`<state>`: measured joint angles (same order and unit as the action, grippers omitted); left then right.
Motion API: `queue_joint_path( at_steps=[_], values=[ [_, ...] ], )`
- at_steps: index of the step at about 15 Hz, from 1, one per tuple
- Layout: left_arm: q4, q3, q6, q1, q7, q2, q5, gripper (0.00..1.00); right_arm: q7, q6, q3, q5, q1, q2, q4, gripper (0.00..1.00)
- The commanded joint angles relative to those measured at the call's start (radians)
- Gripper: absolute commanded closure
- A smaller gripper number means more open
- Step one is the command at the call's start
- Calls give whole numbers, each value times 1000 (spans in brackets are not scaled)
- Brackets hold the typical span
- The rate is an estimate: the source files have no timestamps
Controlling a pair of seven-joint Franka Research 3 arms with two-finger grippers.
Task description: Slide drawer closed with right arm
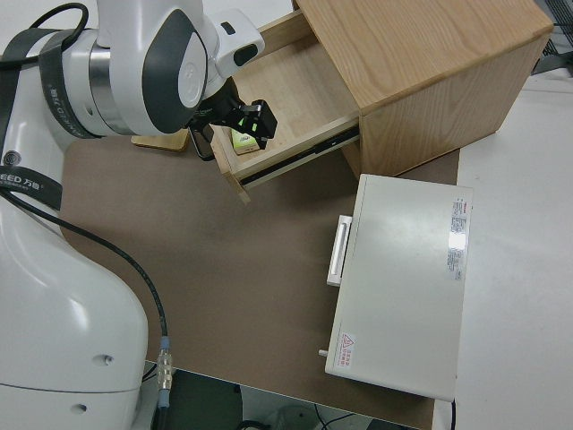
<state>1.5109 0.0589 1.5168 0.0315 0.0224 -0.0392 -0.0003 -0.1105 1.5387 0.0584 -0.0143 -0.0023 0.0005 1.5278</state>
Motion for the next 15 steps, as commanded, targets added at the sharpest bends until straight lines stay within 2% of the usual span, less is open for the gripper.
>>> queue_joint_path(
  at_steps=[1,7,9,10,15],
  values=[
    [-24,7,-20,5,10,-13,17,7,14,18,0,-10,-10,1,0,13],
    [-24,7,-20,5,10,-11,17,7,21,15,0,-10,-10,3,-12,17],
    [-24,7,-20,5,10,-11,17,7,23,15,0,-12,-4,3,-12,57],
    [-24,7,-20,5,10,-11,17,7,23,15,0,-13,-2,3,-12,150],
    [-24,7,-20,5,8,-11,17,7,25,-6,0,-10,-1,3,-12,967]
  ],
)
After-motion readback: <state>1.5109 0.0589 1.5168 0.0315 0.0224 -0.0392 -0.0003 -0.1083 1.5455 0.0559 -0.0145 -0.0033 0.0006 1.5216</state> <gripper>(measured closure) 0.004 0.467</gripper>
